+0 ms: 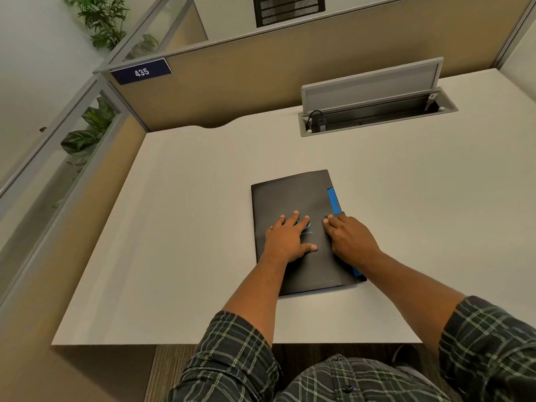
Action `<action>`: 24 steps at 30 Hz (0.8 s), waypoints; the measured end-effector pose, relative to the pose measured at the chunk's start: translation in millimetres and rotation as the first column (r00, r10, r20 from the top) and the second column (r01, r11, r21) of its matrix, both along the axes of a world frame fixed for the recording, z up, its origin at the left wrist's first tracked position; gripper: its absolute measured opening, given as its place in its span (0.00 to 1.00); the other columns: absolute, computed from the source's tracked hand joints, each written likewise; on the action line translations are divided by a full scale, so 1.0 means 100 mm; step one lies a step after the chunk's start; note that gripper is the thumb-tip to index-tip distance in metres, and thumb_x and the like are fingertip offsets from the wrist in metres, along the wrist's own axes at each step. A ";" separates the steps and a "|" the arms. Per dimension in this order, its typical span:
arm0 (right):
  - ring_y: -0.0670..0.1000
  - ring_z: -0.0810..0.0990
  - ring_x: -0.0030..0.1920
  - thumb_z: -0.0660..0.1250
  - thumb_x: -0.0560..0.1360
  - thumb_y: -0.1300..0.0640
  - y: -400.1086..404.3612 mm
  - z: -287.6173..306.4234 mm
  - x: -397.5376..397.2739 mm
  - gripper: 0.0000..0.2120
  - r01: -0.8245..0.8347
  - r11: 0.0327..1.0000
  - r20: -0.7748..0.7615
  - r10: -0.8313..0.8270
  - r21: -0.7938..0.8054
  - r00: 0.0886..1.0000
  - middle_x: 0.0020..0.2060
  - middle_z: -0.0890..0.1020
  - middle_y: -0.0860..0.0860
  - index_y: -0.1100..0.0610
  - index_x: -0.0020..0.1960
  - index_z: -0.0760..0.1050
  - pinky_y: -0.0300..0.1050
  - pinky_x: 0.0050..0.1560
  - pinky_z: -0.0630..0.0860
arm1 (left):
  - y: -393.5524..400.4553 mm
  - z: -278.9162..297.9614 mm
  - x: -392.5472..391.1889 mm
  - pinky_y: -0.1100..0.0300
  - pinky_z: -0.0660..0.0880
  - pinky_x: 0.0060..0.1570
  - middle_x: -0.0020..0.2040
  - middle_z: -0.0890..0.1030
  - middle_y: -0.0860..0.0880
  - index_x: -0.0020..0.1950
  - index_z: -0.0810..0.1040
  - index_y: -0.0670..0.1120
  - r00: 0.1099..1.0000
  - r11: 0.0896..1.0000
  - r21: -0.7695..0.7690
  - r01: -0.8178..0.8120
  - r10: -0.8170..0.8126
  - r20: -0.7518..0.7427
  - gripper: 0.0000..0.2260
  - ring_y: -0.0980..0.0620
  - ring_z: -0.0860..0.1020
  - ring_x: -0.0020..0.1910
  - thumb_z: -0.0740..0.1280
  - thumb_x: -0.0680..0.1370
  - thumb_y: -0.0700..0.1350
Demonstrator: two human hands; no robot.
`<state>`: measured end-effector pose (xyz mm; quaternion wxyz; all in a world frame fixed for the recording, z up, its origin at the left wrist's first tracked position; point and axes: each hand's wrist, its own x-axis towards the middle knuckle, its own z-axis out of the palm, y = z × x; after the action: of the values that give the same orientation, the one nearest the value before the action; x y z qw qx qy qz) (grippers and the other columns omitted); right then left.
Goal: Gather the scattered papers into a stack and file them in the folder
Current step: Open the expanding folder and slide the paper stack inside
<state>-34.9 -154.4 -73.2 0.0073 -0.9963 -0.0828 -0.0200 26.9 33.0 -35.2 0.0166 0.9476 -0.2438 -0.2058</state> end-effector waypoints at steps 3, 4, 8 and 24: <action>0.58 0.78 0.63 0.63 0.80 0.58 0.02 0.07 0.04 0.22 0.048 0.997 -0.005 -0.048 0.057 0.999 0.66 0.80 0.56 0.60 0.73 0.74 0.50 0.62 0.75 | 0.00 0.01 0.01 0.38 0.59 0.73 0.83 0.49 0.53 0.81 0.51 0.60 1.000 1.000 -0.004 0.011 -0.011 0.004 0.40 0.42 0.50 0.81 0.63 0.75 0.70; 0.58 0.79 0.61 0.63 0.81 0.58 0.02 0.10 0.05 0.20 0.071 0.994 -0.008 -0.070 0.081 0.997 0.64 0.82 0.55 0.59 0.71 0.76 0.50 0.61 0.76 | 0.02 0.02 0.01 0.38 0.59 0.73 0.83 0.49 0.53 0.81 0.52 0.59 1.000 1.000 -0.014 0.017 -0.017 0.003 0.40 0.43 0.50 0.81 0.64 0.75 0.69; 0.58 0.81 0.51 0.67 0.80 0.52 0.01 0.15 -0.01 0.12 0.220 0.935 0.052 -0.243 0.278 0.969 0.54 0.85 0.54 0.57 0.59 0.81 0.51 0.50 0.77 | 0.19 0.02 -0.03 0.38 0.59 0.72 0.83 0.50 0.50 0.81 0.55 0.56 0.989 0.994 -0.081 -0.077 0.087 0.117 0.42 0.43 0.50 0.81 0.64 0.72 0.72; 0.54 0.78 0.55 0.72 0.78 0.52 0.15 0.22 0.12 0.28 0.563 0.179 -0.375 -0.582 0.807 0.722 0.52 0.78 0.51 0.61 0.73 0.71 0.47 0.58 0.71 | 0.50 0.16 0.23 0.49 0.73 0.62 0.68 0.75 0.42 0.71 0.70 0.42 0.522 0.370 -0.428 -0.824 0.790 -0.322 0.36 0.40 0.75 0.65 0.75 0.71 0.61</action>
<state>-23.1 -139.4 -51.5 0.5166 -0.7917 0.3183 -0.0704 50.0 82.9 -19.3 0.3843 0.8918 0.2044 -0.1237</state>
